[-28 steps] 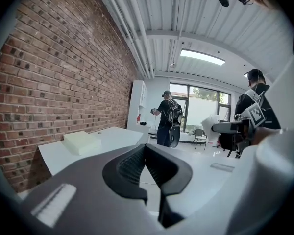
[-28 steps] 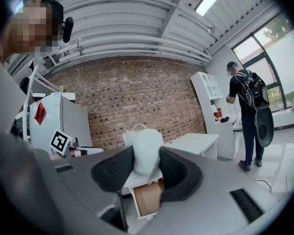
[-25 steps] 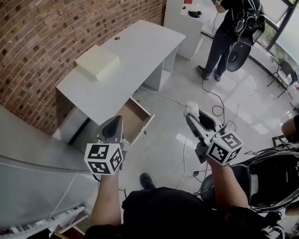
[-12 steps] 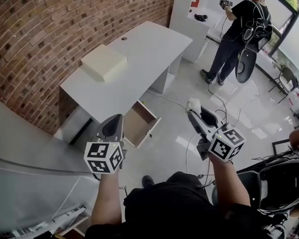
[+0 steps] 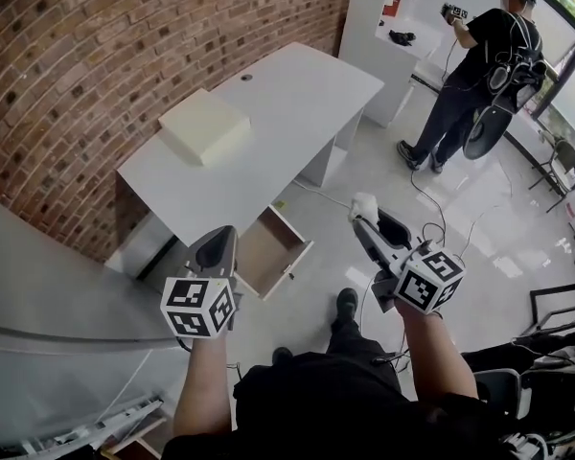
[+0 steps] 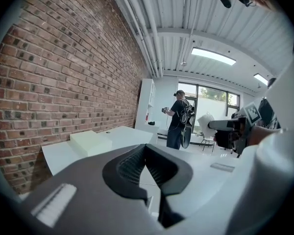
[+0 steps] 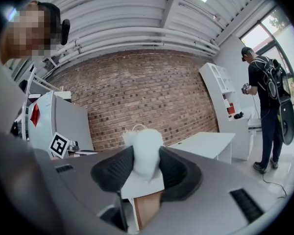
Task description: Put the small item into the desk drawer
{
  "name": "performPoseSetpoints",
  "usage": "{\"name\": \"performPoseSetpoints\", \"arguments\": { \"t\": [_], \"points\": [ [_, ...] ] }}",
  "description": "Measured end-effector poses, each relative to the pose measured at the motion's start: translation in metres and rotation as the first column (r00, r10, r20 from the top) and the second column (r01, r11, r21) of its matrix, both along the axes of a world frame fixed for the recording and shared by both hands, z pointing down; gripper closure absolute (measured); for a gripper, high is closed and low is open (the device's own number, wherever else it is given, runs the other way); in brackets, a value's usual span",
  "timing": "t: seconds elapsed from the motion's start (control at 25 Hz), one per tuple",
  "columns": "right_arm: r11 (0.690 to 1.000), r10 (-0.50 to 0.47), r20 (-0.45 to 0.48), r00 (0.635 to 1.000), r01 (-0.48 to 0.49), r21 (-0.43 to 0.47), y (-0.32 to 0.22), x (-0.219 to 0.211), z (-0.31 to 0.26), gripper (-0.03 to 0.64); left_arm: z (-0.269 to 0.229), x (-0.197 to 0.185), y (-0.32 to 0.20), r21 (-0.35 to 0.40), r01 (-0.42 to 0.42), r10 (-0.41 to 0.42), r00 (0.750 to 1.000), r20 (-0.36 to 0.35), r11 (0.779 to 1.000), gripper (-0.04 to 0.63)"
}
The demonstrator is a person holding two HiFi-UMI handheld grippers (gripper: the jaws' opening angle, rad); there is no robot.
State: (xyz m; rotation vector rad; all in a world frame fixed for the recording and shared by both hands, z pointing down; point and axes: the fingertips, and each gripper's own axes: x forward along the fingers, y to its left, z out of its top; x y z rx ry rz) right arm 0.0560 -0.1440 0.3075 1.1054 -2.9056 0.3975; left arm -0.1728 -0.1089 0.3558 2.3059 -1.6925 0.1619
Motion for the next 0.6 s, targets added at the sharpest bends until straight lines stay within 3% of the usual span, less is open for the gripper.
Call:
{"name": "performPoseSetpoints", "arguments": {
  "t": [0.12,0.6],
  "points": [
    [1.000,-0.007,0.010,1.000,0.007,-0.013,-0.031,0.013,0.009,0.465,0.005,0.014,-0.028,-0.011,0.009,-0.009,0.999,0.044,1.000,0.583],
    [0.994,-0.062,0.053,0.997,0.066,-0.091,-0.171,0.111,0.038,0.465,0.010,0.112,-0.160,-0.072,0.039,-0.036,0.998,0.043,0.997,0.583]
  ]
}}
